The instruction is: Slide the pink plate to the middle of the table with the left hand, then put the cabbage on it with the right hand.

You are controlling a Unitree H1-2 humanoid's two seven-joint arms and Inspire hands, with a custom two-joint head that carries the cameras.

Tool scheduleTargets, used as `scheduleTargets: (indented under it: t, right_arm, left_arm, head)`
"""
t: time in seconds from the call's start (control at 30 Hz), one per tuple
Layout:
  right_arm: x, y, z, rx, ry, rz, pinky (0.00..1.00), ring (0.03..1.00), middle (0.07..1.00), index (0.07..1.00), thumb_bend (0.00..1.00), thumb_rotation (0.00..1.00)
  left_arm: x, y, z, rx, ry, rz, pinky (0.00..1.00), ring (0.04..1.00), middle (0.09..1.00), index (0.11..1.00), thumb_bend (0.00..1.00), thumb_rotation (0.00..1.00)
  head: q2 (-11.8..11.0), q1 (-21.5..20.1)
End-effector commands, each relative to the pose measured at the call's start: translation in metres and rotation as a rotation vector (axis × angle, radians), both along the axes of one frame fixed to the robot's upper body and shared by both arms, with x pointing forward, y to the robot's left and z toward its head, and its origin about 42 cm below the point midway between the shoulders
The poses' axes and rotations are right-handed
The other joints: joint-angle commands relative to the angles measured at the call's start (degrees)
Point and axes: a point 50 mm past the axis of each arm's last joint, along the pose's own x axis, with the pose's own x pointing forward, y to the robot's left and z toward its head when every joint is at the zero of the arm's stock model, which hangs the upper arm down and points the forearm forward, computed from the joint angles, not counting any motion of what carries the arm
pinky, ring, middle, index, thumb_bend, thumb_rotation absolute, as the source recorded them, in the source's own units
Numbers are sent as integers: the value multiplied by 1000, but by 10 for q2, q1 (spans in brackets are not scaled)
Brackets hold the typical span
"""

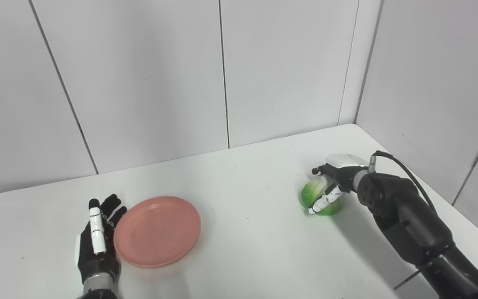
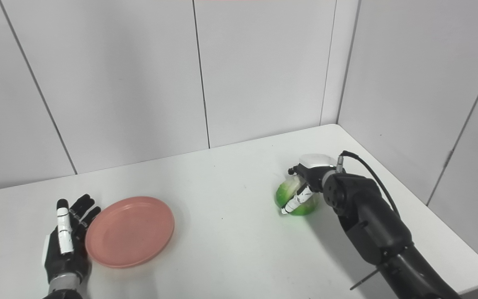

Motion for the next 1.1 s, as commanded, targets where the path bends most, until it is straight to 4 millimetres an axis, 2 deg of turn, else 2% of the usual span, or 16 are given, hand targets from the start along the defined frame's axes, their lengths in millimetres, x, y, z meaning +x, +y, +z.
scheduleTargets:
  t: [0.0, 0.23, 0.27, 0.37, 0.4, 0.43, 0.5, 0.57, 0.8, 0.83, 0.93, 1.07]
  right_arm:
    - [2, -4, 14, 10, -99, -15, 524, 643, 747, 839, 1000, 293]
    - [-1, -1, 3, 6, -118, 28, 499, 575, 639, 724, 968, 93]
    - [-1, -1, 2, 0, -124, 39, 466, 543, 606, 700, 935, 45]
    - [0, 0, -1, -8, -143, 62, 417, 493, 566, 669, 896, 9]
    - [0, 1, -2, -7, -147, 66, 385, 458, 519, 650, 704, 3]
    - [0, 1, -2, -4, -152, 69, 374, 446, 503, 644, 639, 1]
    - [0, 1, -3, 5, -160, 77, 319, 386, 486, 629, 590, 0]
    - [0, 0, -4, 8, -165, 87, 277, 342, 478, 621, 577, 0]
    - [-4, -1, 2, 32, -191, 115, 250, 316, 475, 592, 574, 0]
    - [-4, -2, 4, 40, -198, 119, 242, 311, 476, 532, 549, 0]
    - [-5, 0, 12, 64, -219, 128, 217, 294, 477, 495, 534, 0]
    - [-6, 7, 32, 88, -274, 167, 201, 282, 478, 492, 532, 0]
  left_arm:
    - [7, -1, 14, 13, -29, -5, 844, 789, 816, 699, 669, 929]
    - [7, -1, 14, 8, -26, -5, 846, 791, 822, 704, 677, 918]
    - [7, -1, 14, 10, -26, -5, 845, 794, 825, 703, 682, 921]
    - [7, -1, 14, 2, -26, -4, 849, 794, 823, 699, 683, 911]
    - [8, -1, 14, 3, -26, -4, 838, 788, 819, 696, 683, 912]
    - [8, -1, 15, 5, -26, -4, 835, 786, 818, 695, 684, 912]
    - [7, -2, 16, 5, -28, -6, 838, 786, 817, 700, 682, 914]
    - [7, -3, 16, 5, -32, -9, 854, 797, 826, 712, 681, 917]
    - [5, -6, 19, 14, -30, -10, 863, 806, 834, 717, 674, 935]
    - [5, -6, 19, 11, -28, -9, 869, 802, 829, 709, 675, 925]
    - [4, -8, 19, 10, -25, -10, 867, 789, 825, 697, 666, 924]
    - [3, -12, 19, 26, -19, -9, 868, 792, 832, 717, 656, 946]
  head:
    - [0, 1]
    - [1, 1]
    - [1, 1]
    - [2, 6]
    - [2, 6]
    - [3, 9]
    - [4, 12]
    - [6, 15]
    - [11, 23]
    - [11, 25]
    - [10, 26]
    - [9, 35]
